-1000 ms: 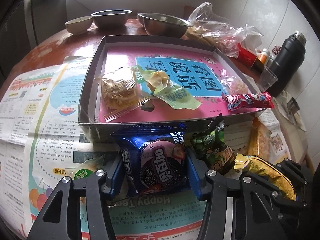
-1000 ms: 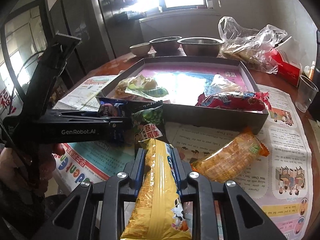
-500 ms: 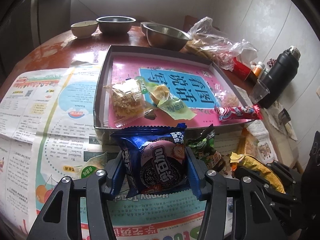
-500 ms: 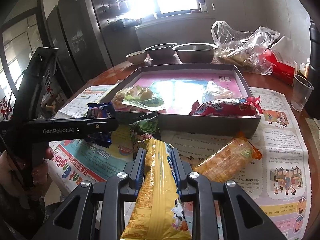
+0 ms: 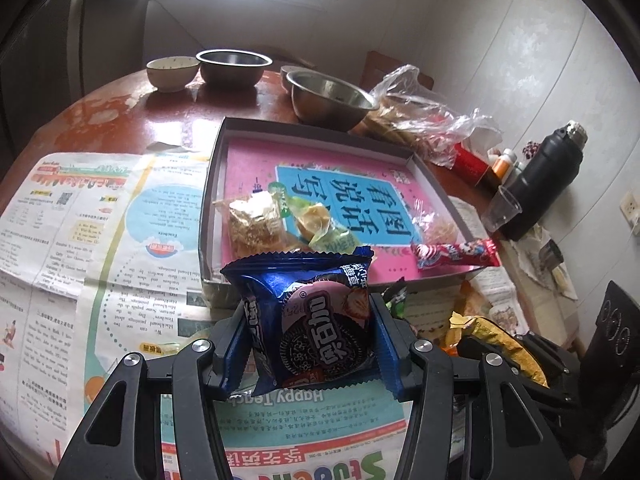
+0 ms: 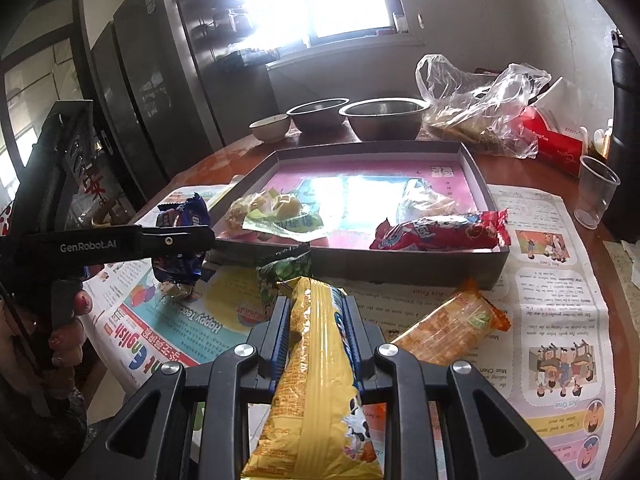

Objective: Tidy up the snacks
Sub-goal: 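Carry the blue pack and yellow bar over the grey box with both tools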

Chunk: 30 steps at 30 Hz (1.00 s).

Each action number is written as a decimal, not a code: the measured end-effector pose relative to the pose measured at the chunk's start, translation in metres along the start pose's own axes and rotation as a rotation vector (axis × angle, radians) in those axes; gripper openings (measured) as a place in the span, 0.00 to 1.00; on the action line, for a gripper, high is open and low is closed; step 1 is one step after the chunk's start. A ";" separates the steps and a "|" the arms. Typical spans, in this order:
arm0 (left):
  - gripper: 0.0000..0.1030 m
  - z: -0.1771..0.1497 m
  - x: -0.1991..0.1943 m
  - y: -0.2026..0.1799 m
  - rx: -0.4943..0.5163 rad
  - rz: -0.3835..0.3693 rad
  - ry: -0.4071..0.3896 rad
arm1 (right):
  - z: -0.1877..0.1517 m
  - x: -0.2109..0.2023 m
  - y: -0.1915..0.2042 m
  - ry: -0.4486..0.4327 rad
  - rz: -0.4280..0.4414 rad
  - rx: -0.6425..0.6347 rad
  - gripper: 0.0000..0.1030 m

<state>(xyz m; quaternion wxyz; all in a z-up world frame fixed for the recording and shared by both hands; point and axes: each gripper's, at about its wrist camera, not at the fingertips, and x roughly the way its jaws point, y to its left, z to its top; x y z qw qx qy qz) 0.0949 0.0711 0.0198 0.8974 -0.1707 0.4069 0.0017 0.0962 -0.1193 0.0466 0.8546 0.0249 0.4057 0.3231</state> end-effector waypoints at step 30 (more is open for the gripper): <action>0.54 0.034 -0.033 0.014 -0.031 0.012 -0.095 | 0.035 -0.022 -0.013 -0.108 -0.014 0.022 0.25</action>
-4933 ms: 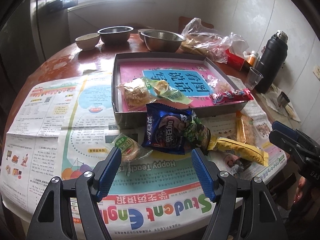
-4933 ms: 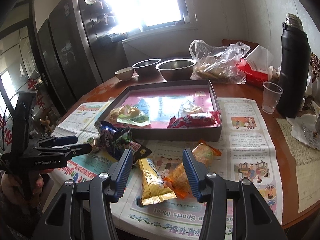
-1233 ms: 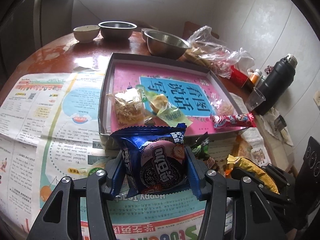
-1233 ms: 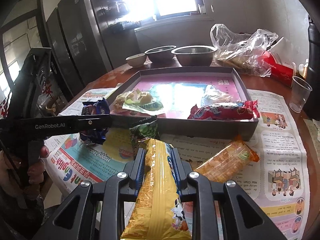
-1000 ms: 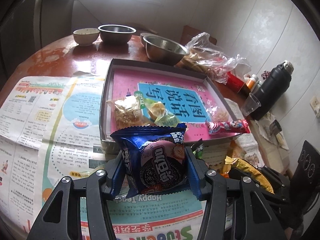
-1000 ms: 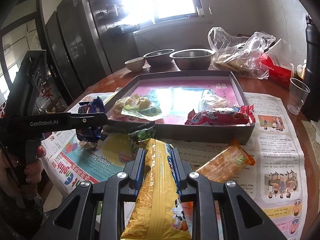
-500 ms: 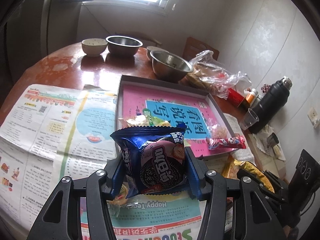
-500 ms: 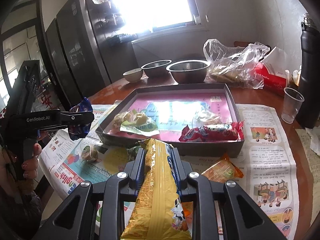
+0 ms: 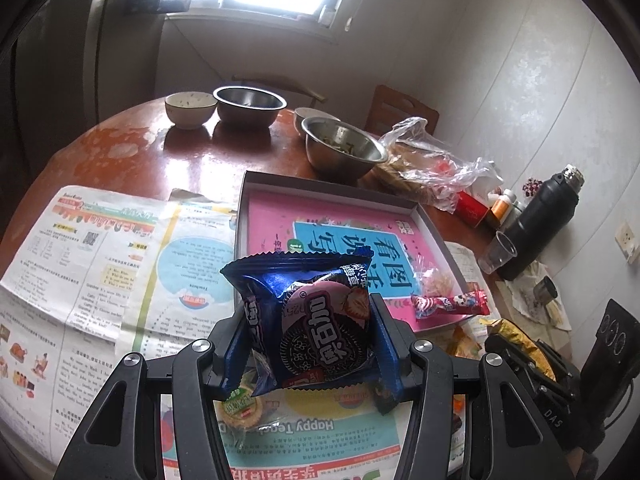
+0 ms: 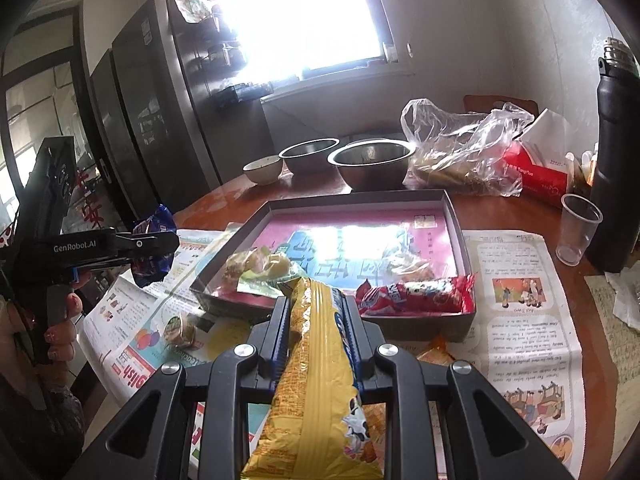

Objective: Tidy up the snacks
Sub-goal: 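Carry the blue pack and yellow bar over the grey box with both tools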

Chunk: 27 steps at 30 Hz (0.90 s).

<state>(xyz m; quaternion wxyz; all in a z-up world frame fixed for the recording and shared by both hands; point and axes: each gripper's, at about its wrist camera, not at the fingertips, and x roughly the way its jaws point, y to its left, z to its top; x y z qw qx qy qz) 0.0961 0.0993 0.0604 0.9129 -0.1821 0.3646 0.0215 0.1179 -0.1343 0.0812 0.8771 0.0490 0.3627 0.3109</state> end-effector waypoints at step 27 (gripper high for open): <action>0.54 0.006 0.062 -0.004 0.028 0.038 0.057 | 0.032 0.034 -0.003 0.009 0.002 0.041 0.25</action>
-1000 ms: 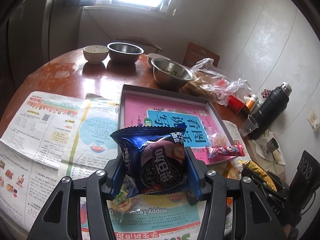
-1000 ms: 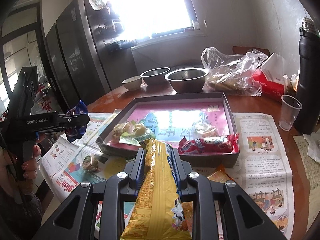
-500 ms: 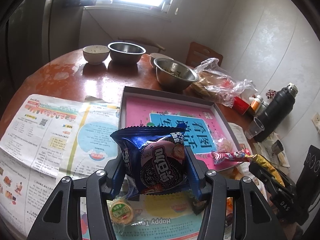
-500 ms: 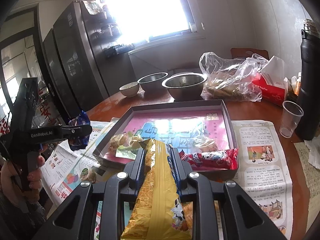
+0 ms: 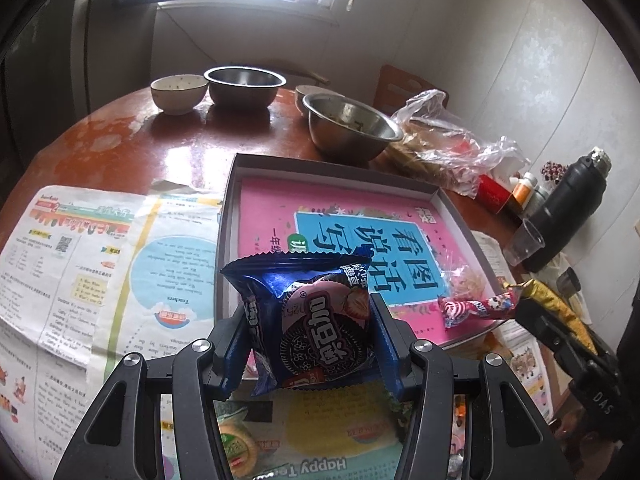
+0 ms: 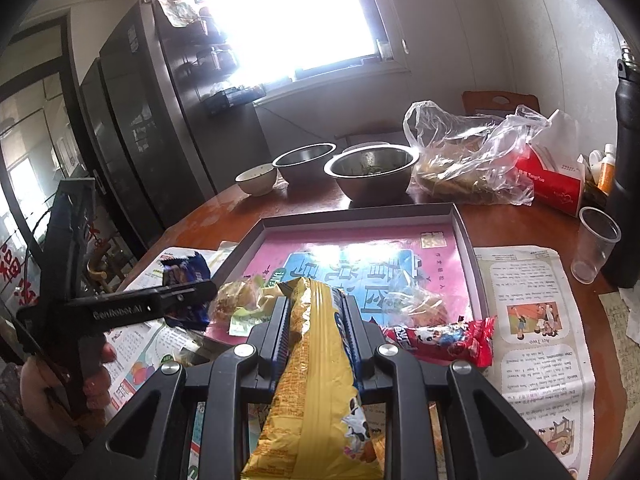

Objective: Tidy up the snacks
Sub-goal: 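Carry the blue pack and yellow bar over the grey box with both tools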

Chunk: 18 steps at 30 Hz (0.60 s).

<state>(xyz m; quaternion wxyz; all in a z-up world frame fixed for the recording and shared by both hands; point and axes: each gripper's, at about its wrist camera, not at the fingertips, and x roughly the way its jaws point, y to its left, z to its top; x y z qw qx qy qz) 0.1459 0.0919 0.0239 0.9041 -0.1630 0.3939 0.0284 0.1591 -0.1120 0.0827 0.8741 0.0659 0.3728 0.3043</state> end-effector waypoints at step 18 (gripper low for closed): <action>0.54 -0.001 0.026 -0.017 0.056 0.000 0.041 | 0.017 0.022 0.001 0.010 -0.016 0.005 0.25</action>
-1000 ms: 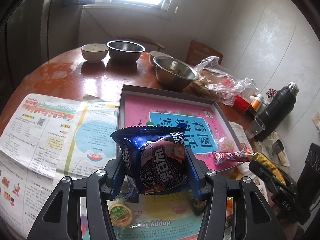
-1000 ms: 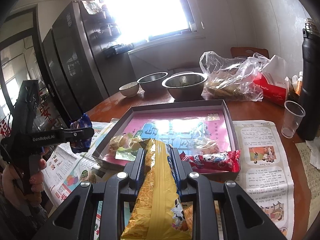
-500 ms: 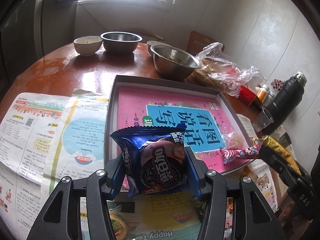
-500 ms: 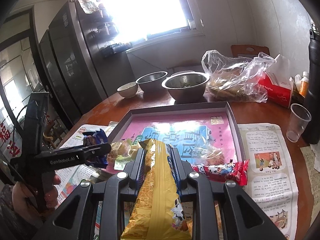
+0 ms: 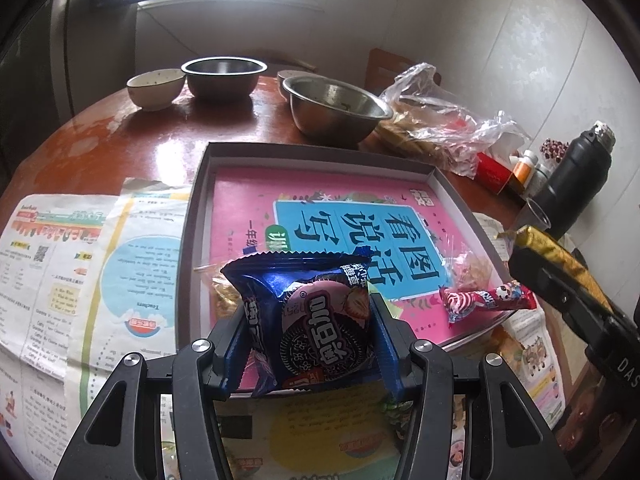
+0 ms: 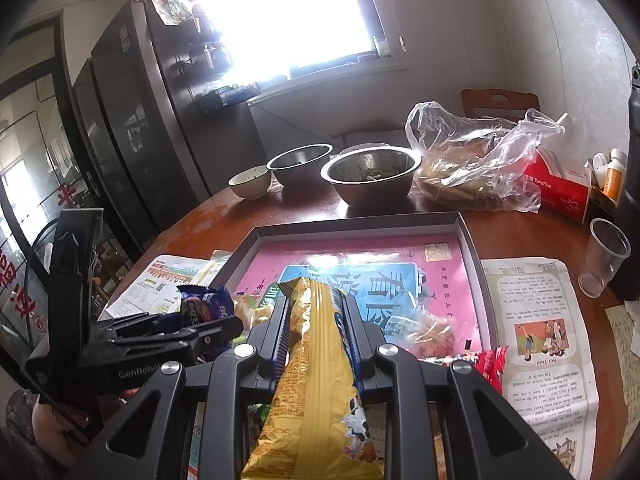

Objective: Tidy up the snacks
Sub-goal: 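Carry the blue pack and yellow bar over the grey box with both tools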

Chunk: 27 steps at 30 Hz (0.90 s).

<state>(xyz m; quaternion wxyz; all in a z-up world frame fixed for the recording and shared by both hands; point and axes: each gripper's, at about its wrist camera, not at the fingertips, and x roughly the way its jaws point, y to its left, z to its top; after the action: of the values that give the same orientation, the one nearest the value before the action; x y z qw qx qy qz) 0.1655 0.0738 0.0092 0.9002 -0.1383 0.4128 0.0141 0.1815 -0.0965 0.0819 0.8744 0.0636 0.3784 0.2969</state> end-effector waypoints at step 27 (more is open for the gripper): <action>0.54 -0.003 0.008 -0.008 0.048 0.045 0.033 | -0.001 0.038 -0.008 0.077 0.003 0.026 0.25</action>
<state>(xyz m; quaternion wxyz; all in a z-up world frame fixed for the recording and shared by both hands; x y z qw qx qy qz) 0.1700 0.0645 0.0036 0.8957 -0.1078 0.4309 0.0219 0.2054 -0.0812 0.0548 0.8579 0.0640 0.4154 0.2954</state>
